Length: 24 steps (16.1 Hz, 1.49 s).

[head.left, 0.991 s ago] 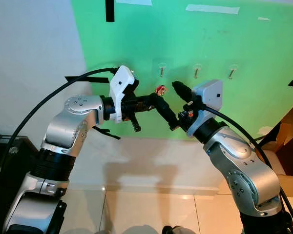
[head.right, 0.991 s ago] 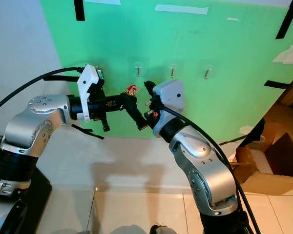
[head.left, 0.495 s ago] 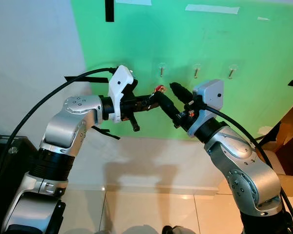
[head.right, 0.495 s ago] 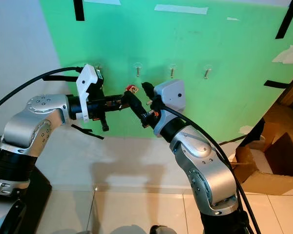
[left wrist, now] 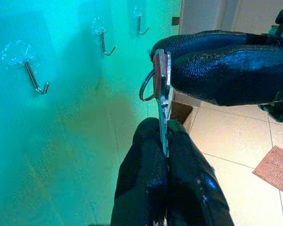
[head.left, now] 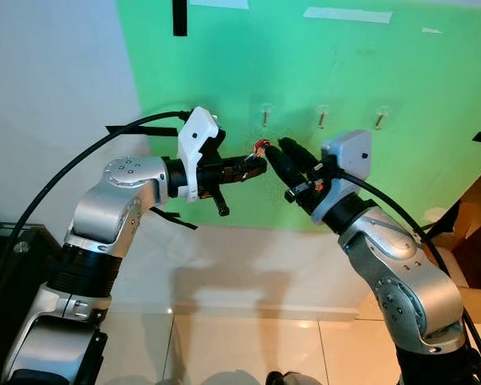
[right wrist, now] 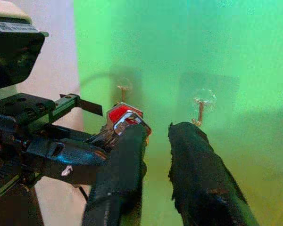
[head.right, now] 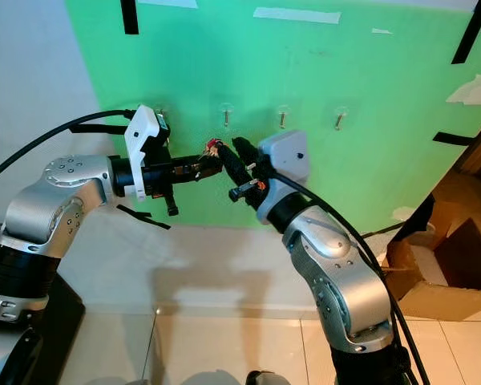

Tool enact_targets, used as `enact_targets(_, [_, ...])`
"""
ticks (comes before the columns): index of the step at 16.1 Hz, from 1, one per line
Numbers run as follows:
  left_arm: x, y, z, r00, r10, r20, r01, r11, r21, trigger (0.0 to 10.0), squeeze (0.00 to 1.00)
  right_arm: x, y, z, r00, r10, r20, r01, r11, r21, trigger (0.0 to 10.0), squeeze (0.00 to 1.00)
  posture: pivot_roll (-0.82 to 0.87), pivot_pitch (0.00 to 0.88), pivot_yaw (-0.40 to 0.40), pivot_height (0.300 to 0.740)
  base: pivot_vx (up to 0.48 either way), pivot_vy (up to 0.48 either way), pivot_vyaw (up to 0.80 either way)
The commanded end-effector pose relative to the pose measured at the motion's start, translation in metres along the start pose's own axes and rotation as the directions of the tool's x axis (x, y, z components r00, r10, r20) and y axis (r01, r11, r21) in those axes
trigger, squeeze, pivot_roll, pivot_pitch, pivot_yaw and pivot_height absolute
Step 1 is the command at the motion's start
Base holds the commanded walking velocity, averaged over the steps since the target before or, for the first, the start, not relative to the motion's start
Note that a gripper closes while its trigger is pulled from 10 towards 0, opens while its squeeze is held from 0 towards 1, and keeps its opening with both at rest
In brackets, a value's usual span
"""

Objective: Hang keys on a hook

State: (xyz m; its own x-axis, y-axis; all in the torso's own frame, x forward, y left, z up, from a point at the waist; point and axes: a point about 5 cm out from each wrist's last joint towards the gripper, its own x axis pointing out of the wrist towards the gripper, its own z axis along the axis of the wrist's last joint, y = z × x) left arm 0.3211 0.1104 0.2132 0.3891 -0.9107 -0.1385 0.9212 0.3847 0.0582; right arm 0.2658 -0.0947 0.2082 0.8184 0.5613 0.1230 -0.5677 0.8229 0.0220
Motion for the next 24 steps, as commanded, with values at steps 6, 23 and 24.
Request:
enact_targets(6, [-0.008, 0.005, 0.002, 0.999, -0.007, -0.049, 0.01, 0.998, 0.056, 10.0, 0.0, -0.007, -0.015, 0.01, 0.999, -0.004, 0.032, 0.003, 0.999, 0.047, 0.0, 0.0, -0.06, 0.0, -0.035, 0.74, 0.0, 0.0, 0.0])
enact_targets(23, [-0.025, 0.004, 0.015, 0.961, -0.162, -0.224, 0.229, 0.92, 0.318, 10.0, 0.0, -0.024, -0.007, 0.018, 0.883, 0.464, -0.073, -0.465, 0.885, 0.013, 10.0, 1.0, -0.05, 0.0, -0.056, 0.74, 0.0, 0.0, 0.0])
enact_targets(24, [-0.025, 0.003, 0.016, 0.958, -0.171, -0.229, 0.242, 0.913, 0.329, 10.0, 0.0, -0.023, -0.006, 0.018, 0.878, 0.473, -0.077, -0.474, 0.881, 0.012, 10.0, 1.0, -0.05, 0.0, -0.056, 0.74, 0.0, 0.0, 0.0])
